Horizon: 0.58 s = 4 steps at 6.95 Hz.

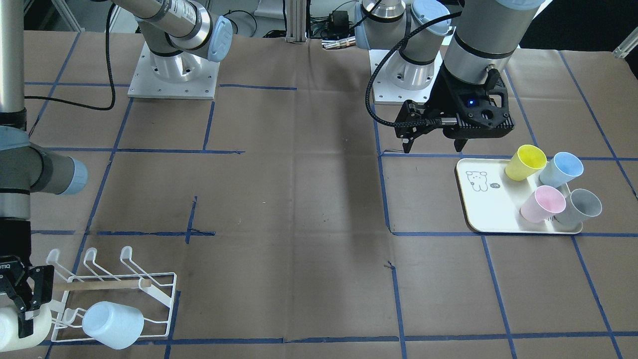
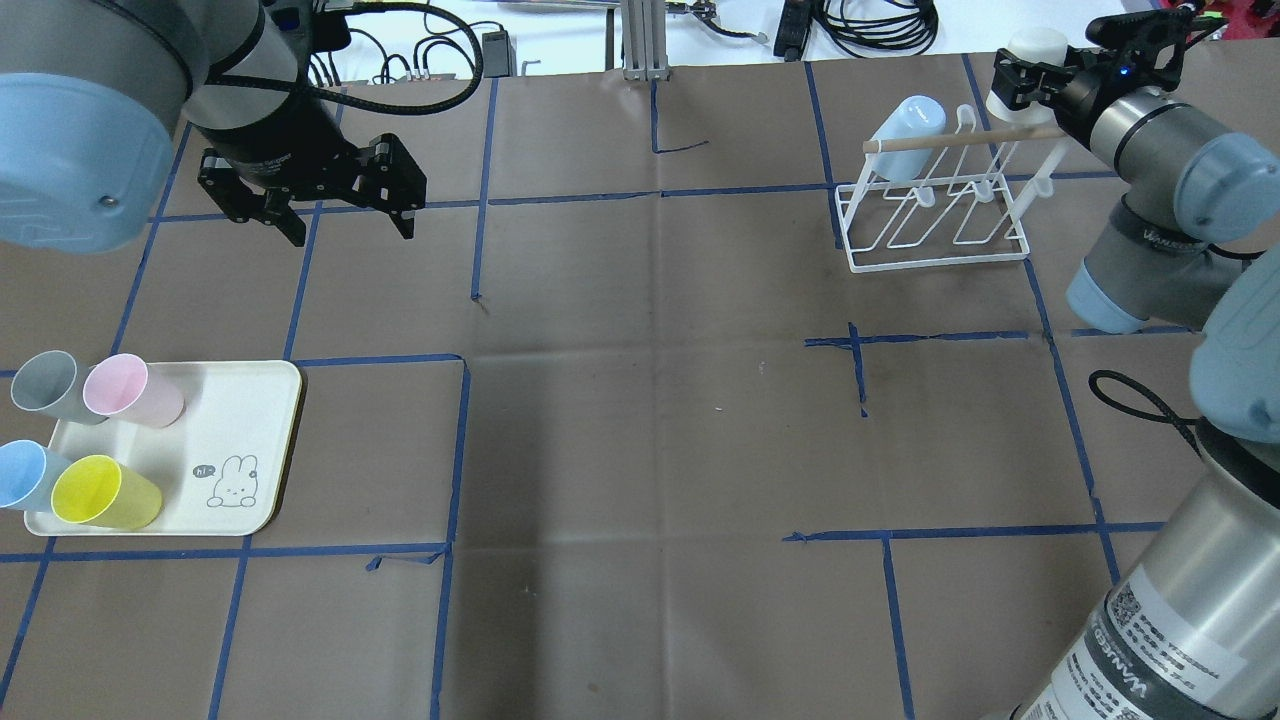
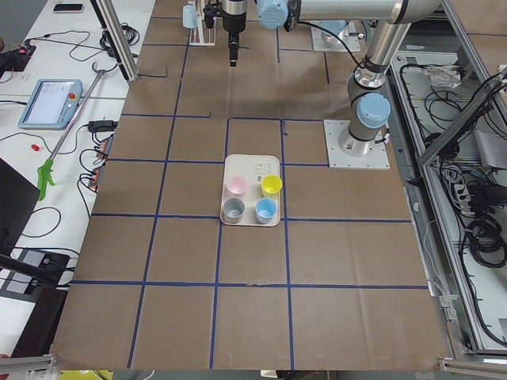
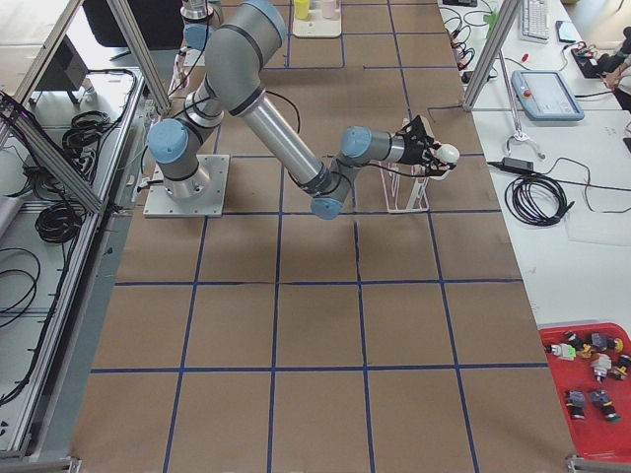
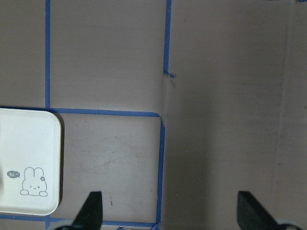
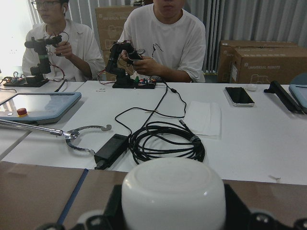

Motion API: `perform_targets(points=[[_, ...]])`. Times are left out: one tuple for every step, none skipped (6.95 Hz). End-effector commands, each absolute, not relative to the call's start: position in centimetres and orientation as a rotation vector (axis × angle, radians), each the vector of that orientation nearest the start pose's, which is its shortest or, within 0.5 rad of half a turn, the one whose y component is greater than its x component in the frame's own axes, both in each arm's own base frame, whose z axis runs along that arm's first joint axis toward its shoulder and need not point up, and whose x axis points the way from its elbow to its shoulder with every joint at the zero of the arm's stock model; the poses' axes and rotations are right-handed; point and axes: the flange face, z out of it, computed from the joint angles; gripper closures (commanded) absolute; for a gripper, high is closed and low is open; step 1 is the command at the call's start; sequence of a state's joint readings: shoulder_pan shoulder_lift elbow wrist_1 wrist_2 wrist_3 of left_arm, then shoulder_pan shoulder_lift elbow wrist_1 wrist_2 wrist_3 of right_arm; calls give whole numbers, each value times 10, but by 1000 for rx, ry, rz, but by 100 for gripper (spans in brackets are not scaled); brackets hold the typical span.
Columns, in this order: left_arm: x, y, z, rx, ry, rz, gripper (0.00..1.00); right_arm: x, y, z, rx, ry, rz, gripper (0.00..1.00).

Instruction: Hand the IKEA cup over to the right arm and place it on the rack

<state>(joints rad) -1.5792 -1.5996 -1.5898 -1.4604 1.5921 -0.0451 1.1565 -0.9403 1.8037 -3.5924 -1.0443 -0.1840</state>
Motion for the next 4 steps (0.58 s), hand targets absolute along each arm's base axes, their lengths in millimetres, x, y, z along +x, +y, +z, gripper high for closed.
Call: perform_targets(points=[[-134, -508, 476, -54, 3120, -99, 0, -83, -645, 264, -127, 2492, -1715, 1], [-135, -507, 478, -54, 3121, -106, 0, -84, -645, 262, -123, 2500, -1708, 0], [-134, -507, 478, -56, 3121, -106, 0, -84, -645, 263, -121, 2501, -1709, 0], [-134, -507, 477, -56, 3121, -104, 0, -84, -645, 266, -124, 2498, -1717, 0]])
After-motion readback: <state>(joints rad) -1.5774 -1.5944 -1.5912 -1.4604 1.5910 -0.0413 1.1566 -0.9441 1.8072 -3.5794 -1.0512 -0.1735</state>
